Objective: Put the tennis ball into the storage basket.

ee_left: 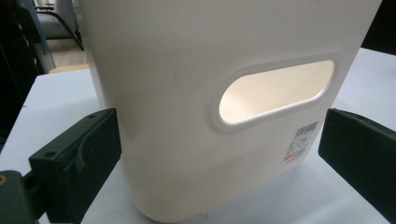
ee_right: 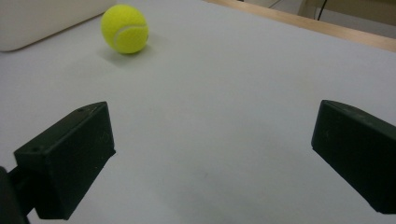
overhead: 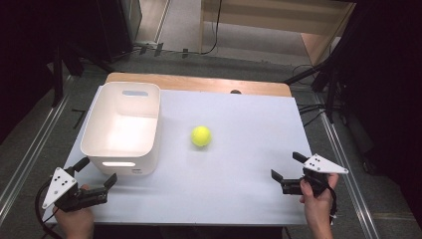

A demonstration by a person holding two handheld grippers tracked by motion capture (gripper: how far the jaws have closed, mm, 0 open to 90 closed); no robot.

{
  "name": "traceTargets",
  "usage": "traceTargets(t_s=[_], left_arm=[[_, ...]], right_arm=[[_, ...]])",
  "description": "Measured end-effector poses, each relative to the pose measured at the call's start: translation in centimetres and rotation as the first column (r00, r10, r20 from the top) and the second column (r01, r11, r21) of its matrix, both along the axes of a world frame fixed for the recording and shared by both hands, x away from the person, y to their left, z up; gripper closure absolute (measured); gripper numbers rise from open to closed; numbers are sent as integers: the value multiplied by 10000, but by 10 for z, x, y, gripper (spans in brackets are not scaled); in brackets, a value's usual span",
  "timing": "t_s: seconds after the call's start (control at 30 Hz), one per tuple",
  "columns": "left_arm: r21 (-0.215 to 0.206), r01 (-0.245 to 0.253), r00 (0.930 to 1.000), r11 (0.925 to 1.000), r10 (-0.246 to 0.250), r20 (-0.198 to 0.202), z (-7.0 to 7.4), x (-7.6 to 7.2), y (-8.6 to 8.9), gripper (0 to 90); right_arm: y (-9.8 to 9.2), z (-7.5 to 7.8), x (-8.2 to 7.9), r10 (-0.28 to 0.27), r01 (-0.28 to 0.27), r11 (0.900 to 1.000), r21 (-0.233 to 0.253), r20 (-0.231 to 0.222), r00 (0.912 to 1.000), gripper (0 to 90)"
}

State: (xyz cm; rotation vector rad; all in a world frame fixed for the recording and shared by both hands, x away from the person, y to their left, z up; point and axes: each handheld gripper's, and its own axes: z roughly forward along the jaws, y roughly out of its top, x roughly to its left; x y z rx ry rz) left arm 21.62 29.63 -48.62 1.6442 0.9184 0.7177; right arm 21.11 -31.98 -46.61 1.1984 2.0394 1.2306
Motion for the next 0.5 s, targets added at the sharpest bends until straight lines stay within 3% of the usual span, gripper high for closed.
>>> traceTargets(t_s=[0.5], left_arm=[[-6,23,10000,10000,-23,-25,0,0,1,0]], right_arm=[[18,7,20,411,-421,9989,-222,-426,9982,0]])
